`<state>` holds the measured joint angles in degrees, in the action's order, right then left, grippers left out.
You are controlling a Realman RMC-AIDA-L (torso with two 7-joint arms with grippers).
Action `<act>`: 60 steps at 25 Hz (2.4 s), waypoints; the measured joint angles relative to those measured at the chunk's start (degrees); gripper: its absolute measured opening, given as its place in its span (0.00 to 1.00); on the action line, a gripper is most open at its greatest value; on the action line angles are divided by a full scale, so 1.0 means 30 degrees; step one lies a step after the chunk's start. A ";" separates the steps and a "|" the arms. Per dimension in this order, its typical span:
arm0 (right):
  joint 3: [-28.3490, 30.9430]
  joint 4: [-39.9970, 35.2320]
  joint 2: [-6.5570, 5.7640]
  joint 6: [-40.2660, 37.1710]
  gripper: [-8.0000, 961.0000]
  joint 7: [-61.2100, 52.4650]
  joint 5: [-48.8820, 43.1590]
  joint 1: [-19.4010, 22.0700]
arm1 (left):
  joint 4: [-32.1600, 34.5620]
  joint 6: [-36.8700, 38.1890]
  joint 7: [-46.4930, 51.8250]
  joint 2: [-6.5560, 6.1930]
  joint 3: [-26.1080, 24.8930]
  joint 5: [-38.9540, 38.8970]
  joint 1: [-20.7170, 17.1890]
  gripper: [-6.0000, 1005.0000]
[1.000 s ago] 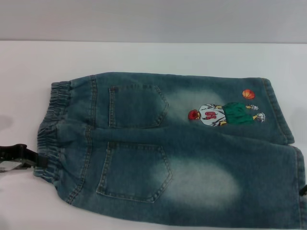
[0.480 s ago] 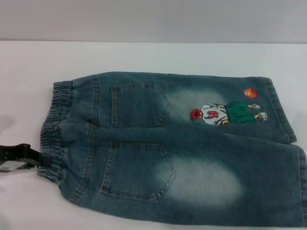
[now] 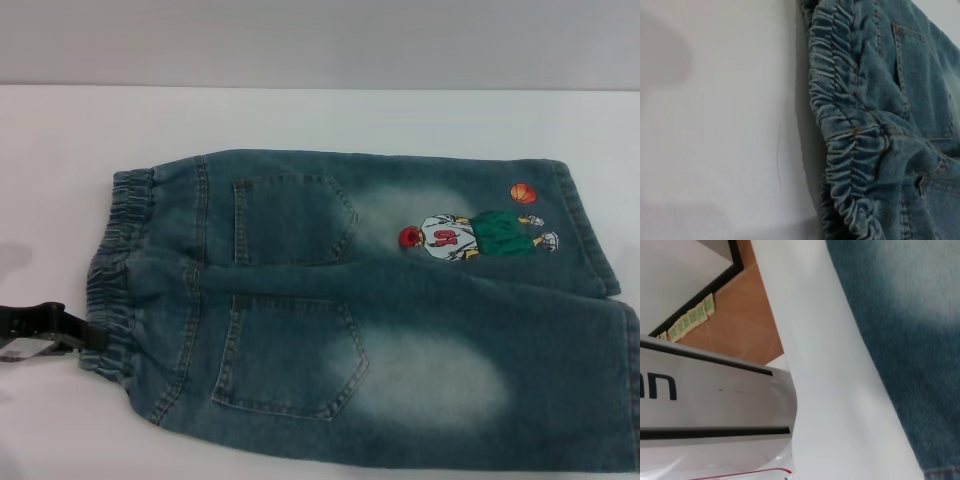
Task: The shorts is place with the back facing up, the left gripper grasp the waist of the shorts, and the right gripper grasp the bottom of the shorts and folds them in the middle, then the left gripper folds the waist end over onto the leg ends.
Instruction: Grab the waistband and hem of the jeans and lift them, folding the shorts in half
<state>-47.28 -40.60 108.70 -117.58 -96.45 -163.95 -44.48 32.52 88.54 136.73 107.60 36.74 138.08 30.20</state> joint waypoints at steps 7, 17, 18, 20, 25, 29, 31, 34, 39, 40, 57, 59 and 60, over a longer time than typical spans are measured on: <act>-0.0001 0.0000 0.0007 0.0215 0.61 -0.0150 -0.0700 0.0018 | 0.0000 -0.0026 -0.0005 -0.0007 0.0001 0.0001 -0.0014 0.05; -0.0465 0.0167 0.0138 0.0983 0.61 -0.0838 -0.1096 0.0021 | -0.0035 -0.0180 0.0004 -0.0011 0.0000 -0.0003 0.0014 0.05; -0.0505 0.0169 0.0172 0.1106 0.61 -0.0900 -0.1096 0.0029 | -0.0042 -0.0187 0.0001 -0.0011 0.0001 -0.0003 0.0025 0.05; -0.0586 0.0164 0.0276 0.1401 0.61 -0.1074 -0.1097 0.0055 | -0.0042 -0.0195 0.0001 -0.0011 0.0001 -0.0003 0.0048 0.05; -0.0673 0.0105 0.0515 0.1935 0.61 -0.1253 -0.1097 0.0161 | -0.0014 -0.0230 0.0006 -0.0042 0.0001 -0.0003 0.0071 0.05; -0.0809 0.0155 0.0620 0.2046 0.61 -0.1289 -0.1097 0.0162 | -0.0006 -0.0246 0.0007 -0.0109 0.0000 -0.0003 0.0072 0.05; -0.0923 0.0154 0.0637 0.2066 0.61 -0.1353 -0.1097 0.0161 | -0.0006 -0.0249 0.0007 -0.0138 0.0000 -0.0003 0.0072 0.05; -0.1107 0.0155 0.0650 0.2151 0.61 -0.1547 -0.1097 0.0156 | -0.0011 -0.0249 0.0007 -0.0156 0.0000 -0.0003 0.0072 0.05; -0.1372 0.0148 0.0675 0.2247 0.61 -0.1712 -0.1094 0.0162 | -0.0032 -0.0247 0.0001 -0.0153 0.0000 -0.0003 0.0048 0.05; -0.1383 0.0147 0.0681 0.2260 0.61 -0.1725 -0.1092 0.0163 | -0.0051 -0.0248 -0.0011 -0.0151 0.0001 -0.0003 0.0046 0.05; -0.1702 0.0233 0.0944 0.2787 0.61 -0.1858 -0.1071 0.0266 | -0.0142 -0.0247 -0.0139 -0.0050 0.0000 0.0001 -0.0020 0.06; -0.1702 0.0234 0.0944 0.2853 0.61 -0.1861 -0.1071 0.0266 | -0.0145 -0.0246 -0.0139 -0.0043 0.0000 0.0000 -0.0022 0.06; -0.1701 0.0234 0.0944 0.2898 0.61 -0.1861 -0.1071 0.0267 | -0.0146 -0.0246 -0.0140 -0.0033 0.0000 0.0000 -0.0023 0.06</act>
<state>-52.38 -39.90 111.53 -108.89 -102.04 -167.16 -43.68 32.08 87.80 136.32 107.50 36.74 138.08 30.13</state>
